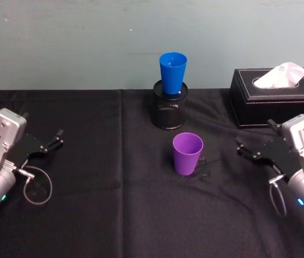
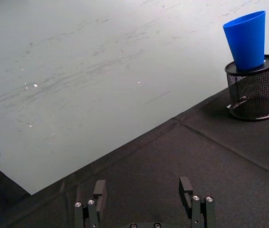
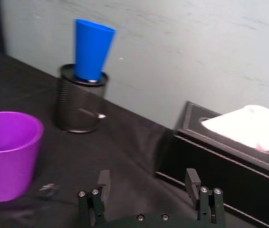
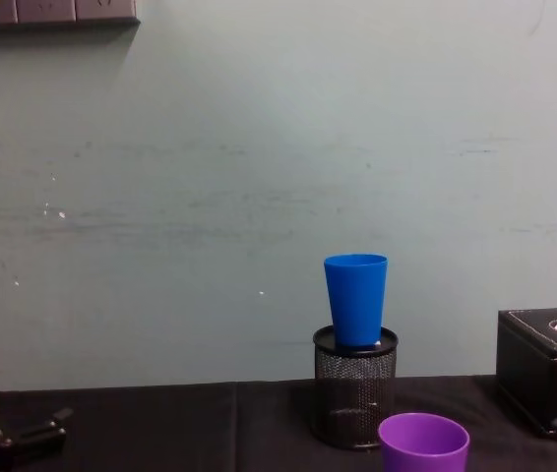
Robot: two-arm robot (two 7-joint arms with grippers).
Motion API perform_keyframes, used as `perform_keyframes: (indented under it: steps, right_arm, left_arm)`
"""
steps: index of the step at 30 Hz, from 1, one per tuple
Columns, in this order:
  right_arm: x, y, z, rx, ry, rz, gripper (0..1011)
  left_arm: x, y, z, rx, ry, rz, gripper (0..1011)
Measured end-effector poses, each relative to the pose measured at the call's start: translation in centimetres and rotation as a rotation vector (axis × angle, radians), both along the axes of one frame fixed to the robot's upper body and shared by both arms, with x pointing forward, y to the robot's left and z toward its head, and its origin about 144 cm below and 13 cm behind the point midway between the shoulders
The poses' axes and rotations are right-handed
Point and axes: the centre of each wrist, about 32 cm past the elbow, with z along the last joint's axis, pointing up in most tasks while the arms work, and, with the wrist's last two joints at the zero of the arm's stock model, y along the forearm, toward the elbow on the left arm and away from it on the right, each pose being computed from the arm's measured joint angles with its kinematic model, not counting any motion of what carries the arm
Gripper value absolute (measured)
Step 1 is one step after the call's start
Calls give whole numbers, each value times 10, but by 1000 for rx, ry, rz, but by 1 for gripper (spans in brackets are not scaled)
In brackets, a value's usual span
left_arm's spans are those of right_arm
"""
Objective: Pick up one cup with a gripper and tap it against the other cup.
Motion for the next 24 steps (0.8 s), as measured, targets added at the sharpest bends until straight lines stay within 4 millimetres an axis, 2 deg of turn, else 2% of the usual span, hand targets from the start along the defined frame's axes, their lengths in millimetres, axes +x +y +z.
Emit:
perform_keyframes:
  steps: [7,10,15,24]
  right_arm:
    - [-4,5,-7,78,43,157,1000]
    - [-2,7,-12,164,78,246,1002]
    - [3,12,-19,234,113,305,1000]
    - [11,29,-23,258,128,359,1000]
  left_arm:
    - [0,0,0,0,0,0,1000]
    - [0,0,0,0,0,0,1000]
    - [0,0,0,0,0,0,1000]
    - [0,0,0,0,0,0,1000]
